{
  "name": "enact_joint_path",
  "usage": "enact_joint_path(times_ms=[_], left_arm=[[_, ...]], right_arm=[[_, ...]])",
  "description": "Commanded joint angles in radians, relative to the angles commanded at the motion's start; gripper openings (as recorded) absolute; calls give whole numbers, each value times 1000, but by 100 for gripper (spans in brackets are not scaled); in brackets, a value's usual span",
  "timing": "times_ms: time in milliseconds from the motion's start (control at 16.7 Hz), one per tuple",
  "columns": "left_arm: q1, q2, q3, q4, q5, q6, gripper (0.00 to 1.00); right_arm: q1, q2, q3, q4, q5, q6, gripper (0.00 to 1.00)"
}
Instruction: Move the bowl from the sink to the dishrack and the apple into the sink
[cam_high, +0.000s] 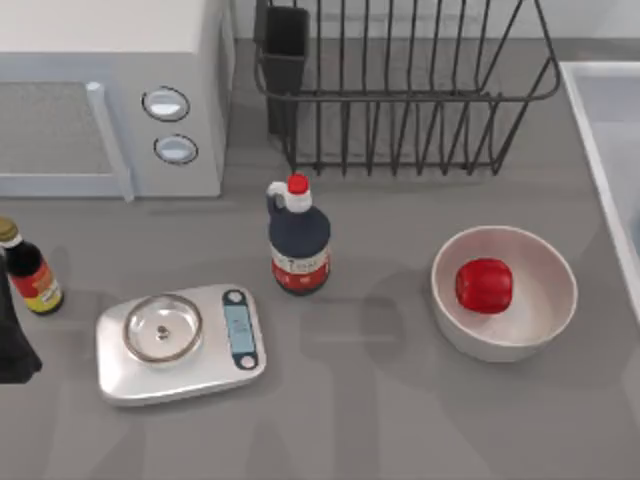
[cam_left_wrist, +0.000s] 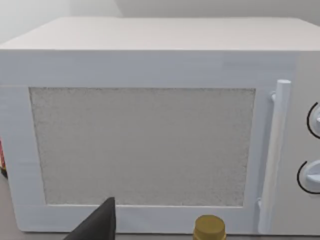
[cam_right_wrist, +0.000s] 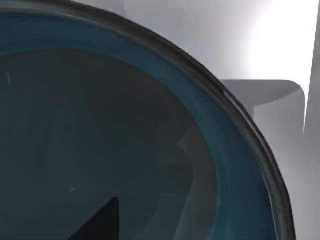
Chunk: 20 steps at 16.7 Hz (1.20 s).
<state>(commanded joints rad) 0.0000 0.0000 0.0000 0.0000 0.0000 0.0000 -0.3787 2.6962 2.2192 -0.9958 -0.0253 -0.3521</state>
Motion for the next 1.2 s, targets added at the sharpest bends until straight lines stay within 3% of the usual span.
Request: enact_joint_path(times_ms=[300,1080,1200], left_arm=[[0,0,0,0,0,0,100],[0,0,0,0,0,0,100],[0,0,0,0,0,0,100]], right_arm=[[0,11,-8,15,0,0,100],[0,11,-8,15,0,0,2],[0,11,-8,15,0,0,0]])
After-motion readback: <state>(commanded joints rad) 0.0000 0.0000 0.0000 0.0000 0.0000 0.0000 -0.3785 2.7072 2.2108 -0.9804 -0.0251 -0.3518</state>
